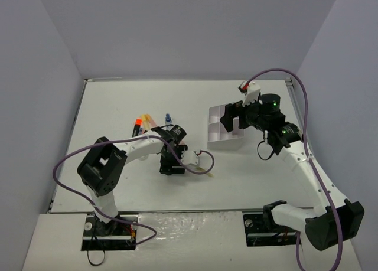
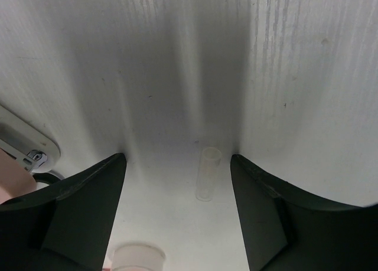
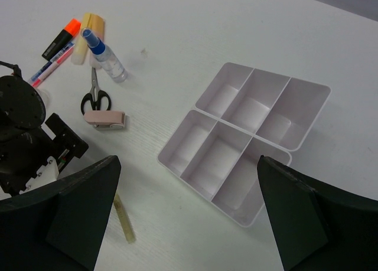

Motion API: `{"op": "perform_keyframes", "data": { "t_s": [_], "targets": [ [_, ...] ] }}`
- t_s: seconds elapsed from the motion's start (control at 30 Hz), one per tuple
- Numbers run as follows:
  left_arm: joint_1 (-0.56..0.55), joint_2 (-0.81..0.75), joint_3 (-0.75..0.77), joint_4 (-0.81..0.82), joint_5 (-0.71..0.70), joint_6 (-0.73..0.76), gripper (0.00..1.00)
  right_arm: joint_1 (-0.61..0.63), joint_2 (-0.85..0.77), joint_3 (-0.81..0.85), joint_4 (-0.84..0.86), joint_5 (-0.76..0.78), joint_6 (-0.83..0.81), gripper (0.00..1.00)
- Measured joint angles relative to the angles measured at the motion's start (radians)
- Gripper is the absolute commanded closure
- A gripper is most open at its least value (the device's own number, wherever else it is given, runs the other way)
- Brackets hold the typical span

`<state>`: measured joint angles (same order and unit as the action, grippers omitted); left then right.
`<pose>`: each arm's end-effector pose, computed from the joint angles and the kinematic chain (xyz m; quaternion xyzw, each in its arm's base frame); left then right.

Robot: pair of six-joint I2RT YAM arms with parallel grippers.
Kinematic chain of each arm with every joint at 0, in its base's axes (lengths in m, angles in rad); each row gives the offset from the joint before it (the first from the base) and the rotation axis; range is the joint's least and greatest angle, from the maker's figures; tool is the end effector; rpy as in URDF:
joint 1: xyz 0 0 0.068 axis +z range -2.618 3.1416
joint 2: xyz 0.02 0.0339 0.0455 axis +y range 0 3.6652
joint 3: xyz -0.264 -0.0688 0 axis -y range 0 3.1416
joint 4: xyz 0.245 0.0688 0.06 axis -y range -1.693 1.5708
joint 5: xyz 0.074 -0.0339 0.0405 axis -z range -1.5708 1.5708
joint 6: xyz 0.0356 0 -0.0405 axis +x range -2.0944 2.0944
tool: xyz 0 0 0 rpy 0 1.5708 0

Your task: Sort the stationery into containers

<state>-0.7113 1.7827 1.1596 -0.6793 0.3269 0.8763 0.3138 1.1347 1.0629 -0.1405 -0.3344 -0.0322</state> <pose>0.2486 -0.2294 0.1735 0.7125 0.6701 -0.1498 0.1449 0.2460 0.0921 0.3724 -0.2351 0.7377 0.2151 0.5951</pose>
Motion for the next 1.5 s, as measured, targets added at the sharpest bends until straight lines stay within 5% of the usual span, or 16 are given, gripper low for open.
{"op": "perform_keyframes", "data": {
  "t_s": [0.3, 0.47, 0.9, 1.3, 1.5],
  "targets": [
    [0.0, -0.008, -0.021, 0.013, -0.012, 0.002, 0.6, 0.0, -0.013, -0.006, -0.001, 0.0, 0.0, 0.0],
    [0.0, -0.009, -0.022, 0.004, 0.002, 0.003, 0.99, 0.0, -0.015, -0.006, -0.001, 0.0, 0.0, 0.0],
    [0.101, -0.04, 0.035, -0.028, 0.162, -0.176, 1.0, -0.014, -0.015, -0.005, -0.001, -0.034, 0.012, 0.0],
    [0.599, -0.37, 0.296, 0.103, 0.478, -0.761, 1.0, -0.061, 0.034, 0.143, 0.001, -0.135, 0.108, 0.04],
    [0.764, -0.519, 0.393, 0.266, 0.537, -1.062, 1.0, 0.082, 0.116, 0.246, 0.079, -0.13, 0.148, 0.04]
  ]
}}
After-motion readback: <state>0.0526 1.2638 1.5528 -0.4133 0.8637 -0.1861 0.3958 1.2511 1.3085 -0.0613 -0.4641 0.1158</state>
